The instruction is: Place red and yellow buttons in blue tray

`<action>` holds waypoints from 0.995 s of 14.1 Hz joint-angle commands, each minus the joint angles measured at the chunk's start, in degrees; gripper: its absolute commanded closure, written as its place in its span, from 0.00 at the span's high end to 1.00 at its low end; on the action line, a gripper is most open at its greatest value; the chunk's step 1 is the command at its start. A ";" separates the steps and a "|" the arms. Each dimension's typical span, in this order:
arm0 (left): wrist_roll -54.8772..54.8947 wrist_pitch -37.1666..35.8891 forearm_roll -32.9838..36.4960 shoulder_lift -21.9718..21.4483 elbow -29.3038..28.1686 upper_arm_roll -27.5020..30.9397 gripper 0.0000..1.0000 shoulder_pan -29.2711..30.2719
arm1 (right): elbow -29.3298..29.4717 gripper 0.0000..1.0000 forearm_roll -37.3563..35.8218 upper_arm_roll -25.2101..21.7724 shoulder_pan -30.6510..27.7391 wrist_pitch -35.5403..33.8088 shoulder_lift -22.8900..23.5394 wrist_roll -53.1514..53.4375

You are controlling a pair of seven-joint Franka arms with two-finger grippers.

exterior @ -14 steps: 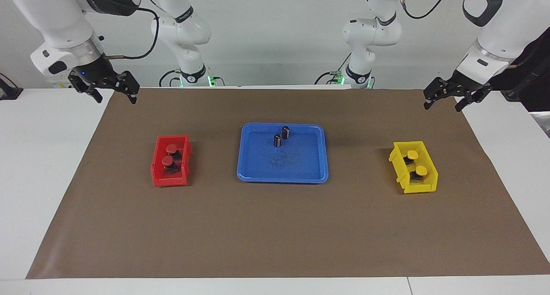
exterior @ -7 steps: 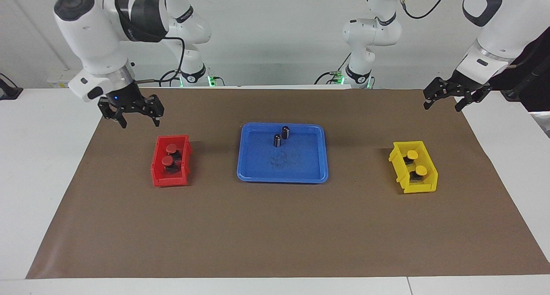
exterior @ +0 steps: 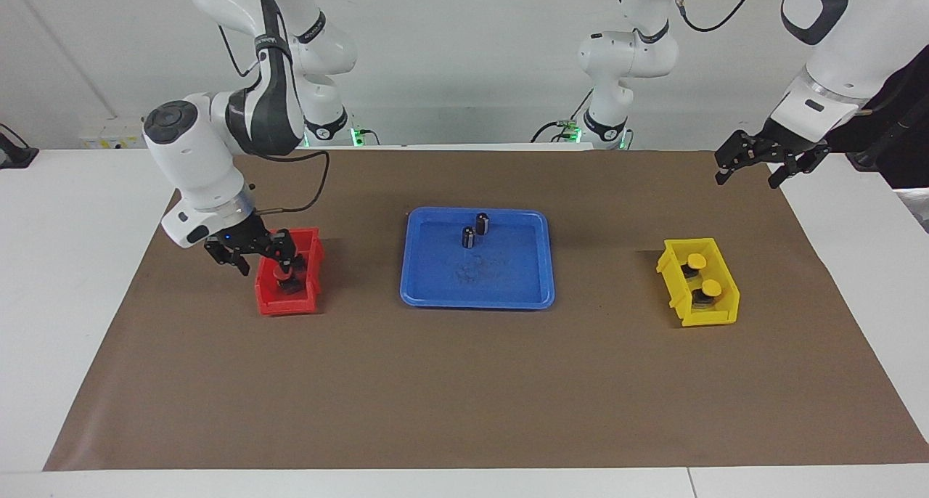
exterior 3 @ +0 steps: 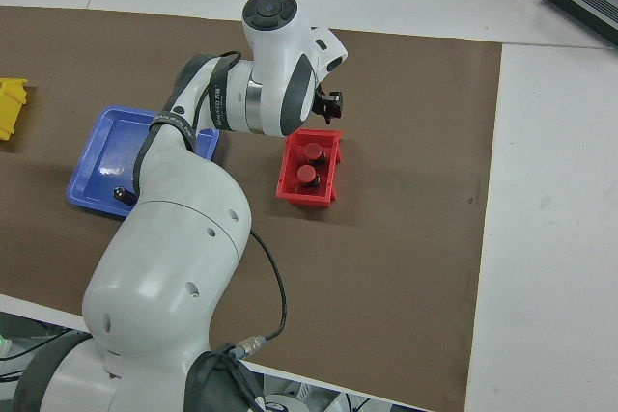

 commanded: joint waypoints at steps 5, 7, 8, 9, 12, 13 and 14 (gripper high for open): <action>-10.44 1.25 -0.37 -1.20 -1.47 0.05 1.00 0.34 | -7.74 0.68 1.30 0.30 -0.12 5.46 -1.88 0.22; -10.44 0.55 -0.37 -1.37 -1.74 0.05 1.00 0.25 | -9.14 0.66 1.30 0.30 -0.12 6.87 -2.15 0.22; -10.44 0.81 -0.37 -1.37 -1.74 0.05 1.00 0.25 | -9.32 0.66 1.30 0.30 -0.12 7.05 -2.06 0.05; -10.44 0.90 -0.37 -1.37 -1.74 0.05 1.00 0.25 | -9.50 0.66 1.30 0.30 -0.12 7.48 -1.71 -0.22; -10.45 0.46 -0.37 -1.46 -1.91 0.14 1.00 0.34 | -10.02 0.60 1.30 0.30 -0.21 7.66 -1.71 -0.48; -10.36 0.46 -0.37 -1.37 -1.91 0.14 1.00 0.34 | -10.55 0.55 1.30 0.30 -0.12 7.66 -1.88 -0.57; -9.92 0.55 -0.29 -1.37 -1.91 0.14 1.00 0.34 | -10.82 0.51 1.30 0.30 -0.21 7.66 -1.97 -1.18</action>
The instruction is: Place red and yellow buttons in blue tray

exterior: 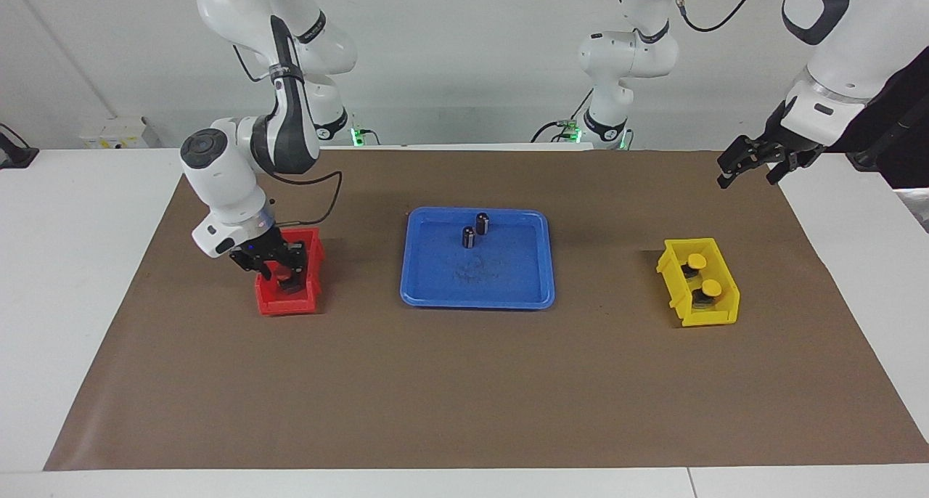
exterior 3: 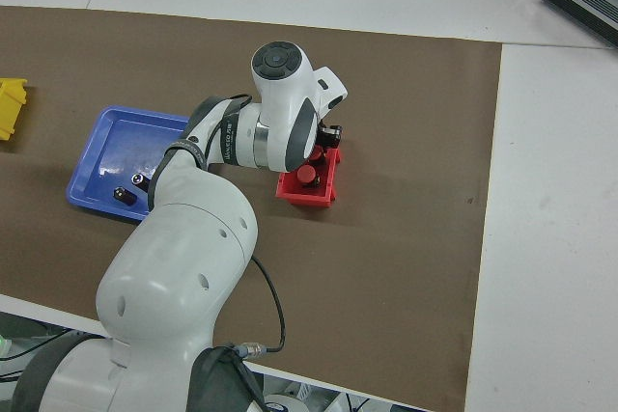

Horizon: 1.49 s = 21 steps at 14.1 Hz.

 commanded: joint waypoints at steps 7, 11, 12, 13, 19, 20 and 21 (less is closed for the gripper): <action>4.35 1.95 2.17 -1.37 -2.01 0.07 1.00 0.14 | 5.48 0.28 0.34 0.14 -0.52 -7.97 0.07 -3.86; 5.85 25.18 2.26 -0.85 -16.12 -0.02 0.99 1.63 | 23.67 0.28 1.22 0.32 3.76 -24.24 4.55 -0.99; 5.85 29.42 2.26 0.12 -18.60 -0.02 0.95 1.54 | 27.45 0.28 0.61 0.32 7.01 -25.75 6.13 4.08; 5.85 32.86 2.26 2.47 -20.19 -0.02 0.89 1.19 | 29.67 0.28 0.52 0.32 10.17 -25.68 7.36 9.53; 6.20 41.84 2.18 8.91 -22.14 -0.02 0.71 1.72 | 29.60 0.27 -1.58 0.23 29.34 -14.87 12.55 37.76; 6.29 42.64 2.17 9.44 -22.23 -0.02 0.71 1.81 | 29.17 0.27 -2.81 0.23 30.76 -13.82 13.43 39.71; 6.29 43.00 2.17 10.22 -22.23 -0.02 0.71 1.81 | 27.86 0.27 -3.00 0.23 31.82 -12.33 13.44 40.95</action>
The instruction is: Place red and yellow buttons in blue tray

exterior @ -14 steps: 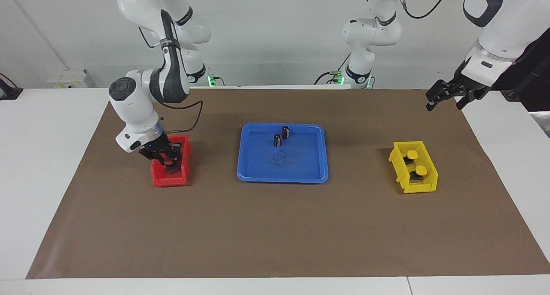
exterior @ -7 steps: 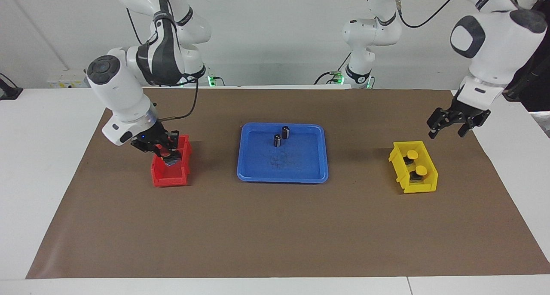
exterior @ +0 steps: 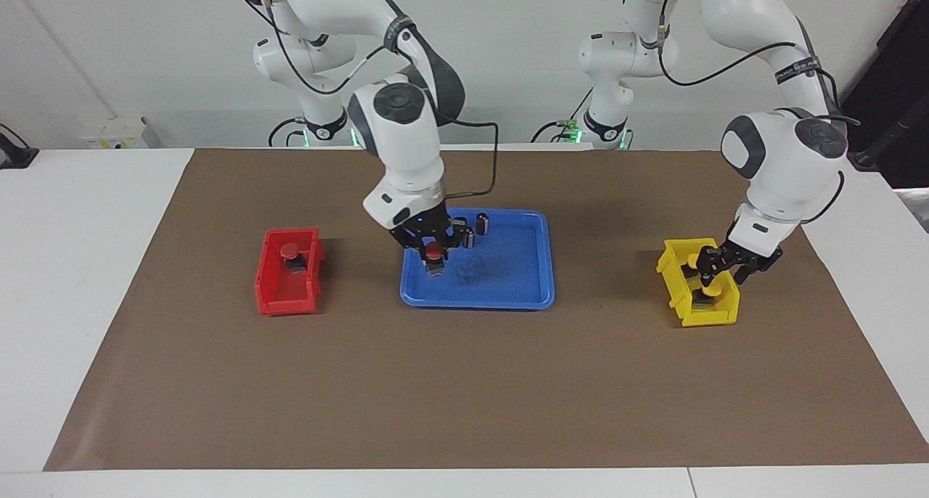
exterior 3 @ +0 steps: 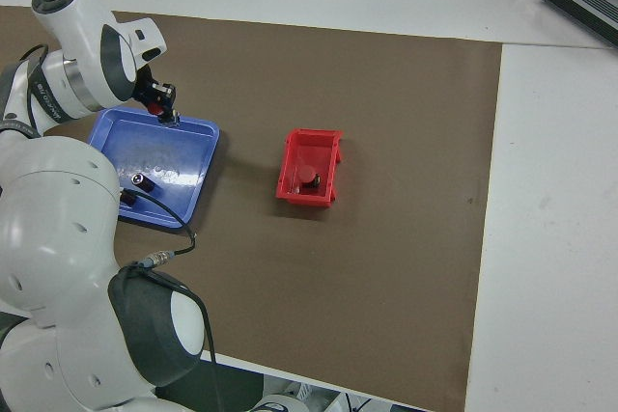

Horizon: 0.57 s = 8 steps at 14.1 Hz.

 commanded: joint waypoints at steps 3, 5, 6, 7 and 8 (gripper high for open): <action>0.64 4.94 0.86 1.26 -2.98 -0.12 0.71 1.42 | -2.05 0.28 -1.41 -0.34 2.89 5.16 2.67 4.66; 0.21 7.75 0.68 1.34 -5.09 -0.12 0.72 1.34 | -3.10 0.28 -1.41 -0.34 3.07 7.53 3.56 4.66; 0.03 9.33 0.59 1.26 -6.32 -0.12 0.72 1.34 | -4.50 0.28 -1.41 -0.34 3.41 8.59 3.56 4.75; 0.03 9.95 0.42 1.26 -6.68 -0.12 0.72 1.34 | -5.39 0.29 -1.41 -0.34 3.68 9.04 3.39 4.75; 0.03 9.96 0.42 1.26 -6.68 -0.12 0.72 1.34 | -5.83 0.33 -1.41 -0.26 3.68 9.47 3.38 4.84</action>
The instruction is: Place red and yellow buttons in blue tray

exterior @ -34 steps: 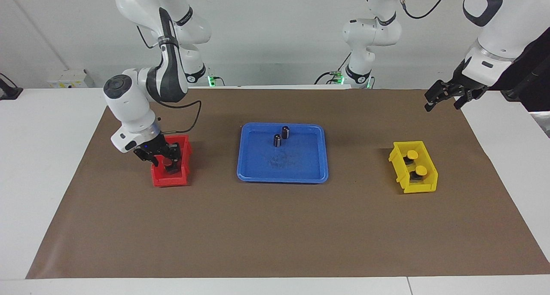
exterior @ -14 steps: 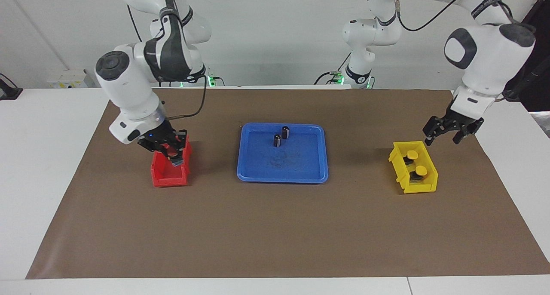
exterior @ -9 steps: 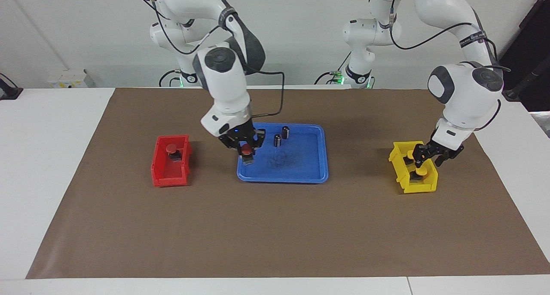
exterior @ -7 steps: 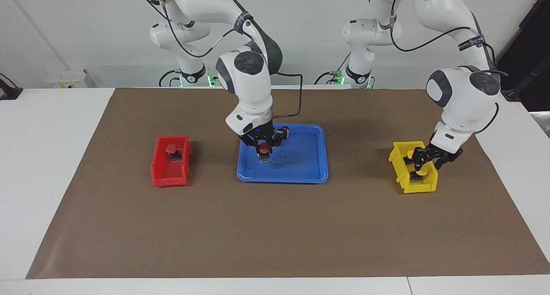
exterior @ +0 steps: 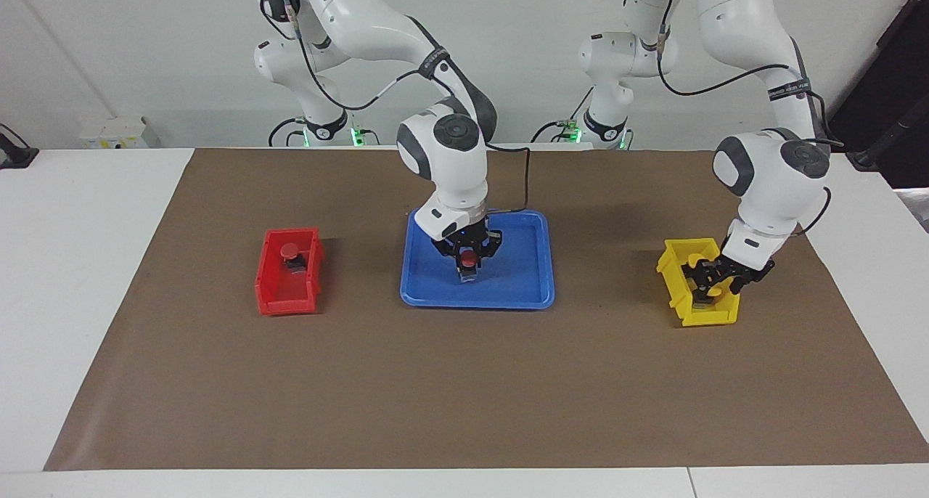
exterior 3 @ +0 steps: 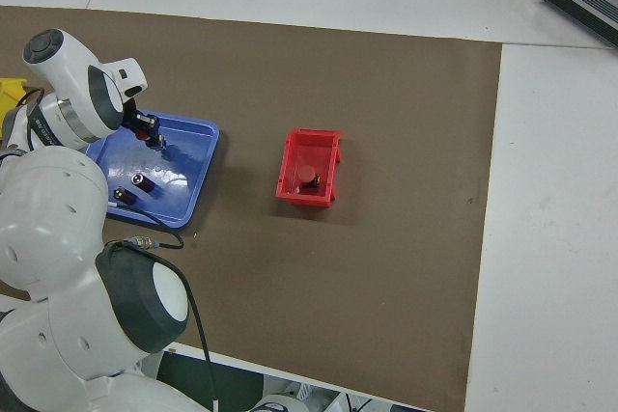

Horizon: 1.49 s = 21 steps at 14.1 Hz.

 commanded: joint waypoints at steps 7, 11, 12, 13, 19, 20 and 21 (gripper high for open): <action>-0.33 -0.48 -1.33 -0.24 1.45 -0.21 0.01 -0.15 | -0.93 0.87 -1.06 -0.78 -0.13 1.19 -1.22 0.97; -7.23 -26.20 3.11 2.12 23.12 -0.38 0.01 -7.06 | 2.71 0.84 -3.08 -0.87 -9.77 -11.53 -8.83 -9.45; -14.93 -26.60 5.32 2.75 24.31 -0.56 0.01 -10.49 | -0.36 0.84 -2.64 -0.70 -13.46 -14.43 -12.96 -14.02; -22.15 -25.21 5.52 2.58 23.19 -0.73 0.01 -13.92 | -3.69 0.84 -2.03 -0.69 -16.98 -15.50 -16.92 -19.55; -47.34 -16.68 5.17 1.97 12.21 -0.91 0.01 -33.45 | -26.46 0.77 2.46 -0.87 -31.95 -8.41 -30.22 -42.45; -47.88 -16.41 3.86 1.88 10.71 -1.00 0.01 -35.21 | -29.10 0.76 2.46 -0.87 -32.48 -6.13 -31.18 -42.89; -48.06 -15.54 2.46 2.14 9.31 -0.91 0.01 -36.79 | -30.78 0.75 2.46 -0.96 -32.74 -3.32 -31.28 -43.07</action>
